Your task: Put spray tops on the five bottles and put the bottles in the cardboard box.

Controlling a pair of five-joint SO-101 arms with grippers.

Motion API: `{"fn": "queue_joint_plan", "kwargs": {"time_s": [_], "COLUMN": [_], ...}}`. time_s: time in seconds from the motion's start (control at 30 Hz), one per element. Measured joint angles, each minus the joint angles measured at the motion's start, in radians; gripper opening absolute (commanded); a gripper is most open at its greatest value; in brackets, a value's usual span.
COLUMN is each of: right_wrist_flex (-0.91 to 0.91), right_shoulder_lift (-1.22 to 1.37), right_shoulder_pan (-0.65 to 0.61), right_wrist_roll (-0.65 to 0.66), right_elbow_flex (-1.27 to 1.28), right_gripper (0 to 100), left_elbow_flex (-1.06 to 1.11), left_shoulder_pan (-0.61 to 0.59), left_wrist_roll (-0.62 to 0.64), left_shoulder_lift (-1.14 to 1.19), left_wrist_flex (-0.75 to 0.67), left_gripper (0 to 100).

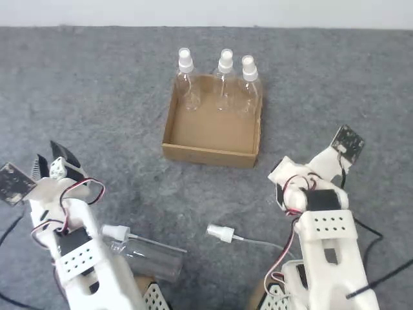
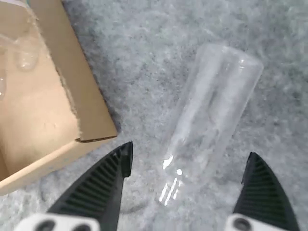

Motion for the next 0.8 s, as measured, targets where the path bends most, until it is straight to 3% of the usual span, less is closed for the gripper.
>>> {"fn": "queue_joint_plan", "kwargs": {"time_s": [0.37,0.8], "right_wrist_flex": [0.359,0.422], "right_shoulder_lift": [0.0,0.0], "right_shoulder_pan": [0.0,0.0], "right_wrist_roll": [0.229,0.571], "right_elbow_flex": [-0.287,-0.307], "right_gripper": [30.0,30.2], "left_elbow_flex": [0.0,0.0], "left_shoulder_pan": [0.0,0.0], "left_wrist_roll": [0.0,0.0], "left_shoulder_lift": [0.0,0.0], "left_wrist_flex": [0.0,0.0], "left_gripper": [13,13]}}
